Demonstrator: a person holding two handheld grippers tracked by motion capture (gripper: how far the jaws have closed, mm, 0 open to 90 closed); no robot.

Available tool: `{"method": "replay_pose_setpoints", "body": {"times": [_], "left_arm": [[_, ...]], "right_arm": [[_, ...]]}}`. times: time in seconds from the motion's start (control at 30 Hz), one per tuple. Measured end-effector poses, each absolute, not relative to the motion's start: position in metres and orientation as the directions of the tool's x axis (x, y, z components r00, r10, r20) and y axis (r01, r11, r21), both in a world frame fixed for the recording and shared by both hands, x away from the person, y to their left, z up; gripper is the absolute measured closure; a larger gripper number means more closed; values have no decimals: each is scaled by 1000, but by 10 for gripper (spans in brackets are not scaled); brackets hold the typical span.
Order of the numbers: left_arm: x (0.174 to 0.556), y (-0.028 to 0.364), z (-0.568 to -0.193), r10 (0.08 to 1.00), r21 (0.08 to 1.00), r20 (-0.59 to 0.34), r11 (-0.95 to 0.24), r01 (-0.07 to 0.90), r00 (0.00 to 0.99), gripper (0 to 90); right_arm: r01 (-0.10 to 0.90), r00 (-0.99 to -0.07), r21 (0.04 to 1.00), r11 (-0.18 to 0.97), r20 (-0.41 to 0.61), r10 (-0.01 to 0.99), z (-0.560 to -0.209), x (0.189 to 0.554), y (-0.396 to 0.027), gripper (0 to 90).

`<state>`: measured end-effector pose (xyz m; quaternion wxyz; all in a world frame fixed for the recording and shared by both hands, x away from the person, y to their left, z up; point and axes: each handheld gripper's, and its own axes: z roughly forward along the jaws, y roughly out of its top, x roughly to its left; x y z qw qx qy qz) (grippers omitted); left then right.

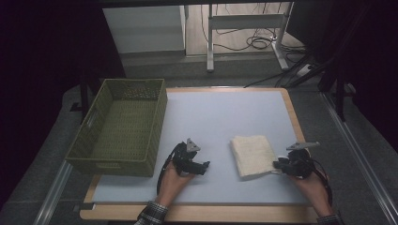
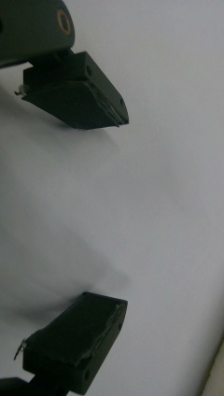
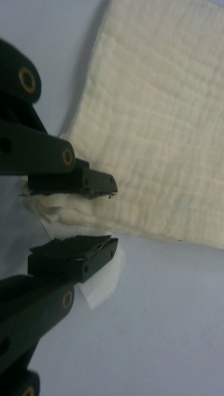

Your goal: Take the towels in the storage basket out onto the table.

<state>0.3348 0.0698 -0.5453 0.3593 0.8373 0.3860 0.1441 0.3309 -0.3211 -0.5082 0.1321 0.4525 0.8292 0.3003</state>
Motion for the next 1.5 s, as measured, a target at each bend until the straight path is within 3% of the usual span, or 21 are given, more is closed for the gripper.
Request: {"method": "replay_pose_setpoints", "body": {"times": [0.03,0.13,0.4,0.93,1.13,1.37,1.5], "left_arm": [[335,70,-545,750,713,-36,-444,543,661,113],[335,70,-545,750,713,-36,-444,543,660,113],[335,70,-545,751,714,-37,-441,543,659,113],[335,70,-545,751,714,-36,-442,542,659,114],[335,70,-545,752,714,-37,-441,543,658,114],[335,70,-545,751,714,-36,-442,543,659,114],[335,70,-545,751,713,-35,-444,542,660,114]], "right_arm": [[674,-562,617,406,72,824,-508,330,-322,833],[684,-568,614,394,109,816,-509,327,-321,866],[627,-609,669,399,102,787,-484,331,-305,869],[488,-739,720,493,40,672,-447,346,-221,869],[511,-708,723,465,48,704,-447,343,-244,868],[586,-648,678,444,63,759,-478,338,-279,861],[611,-623,654,446,51,780,-489,336,-294,766]]}}
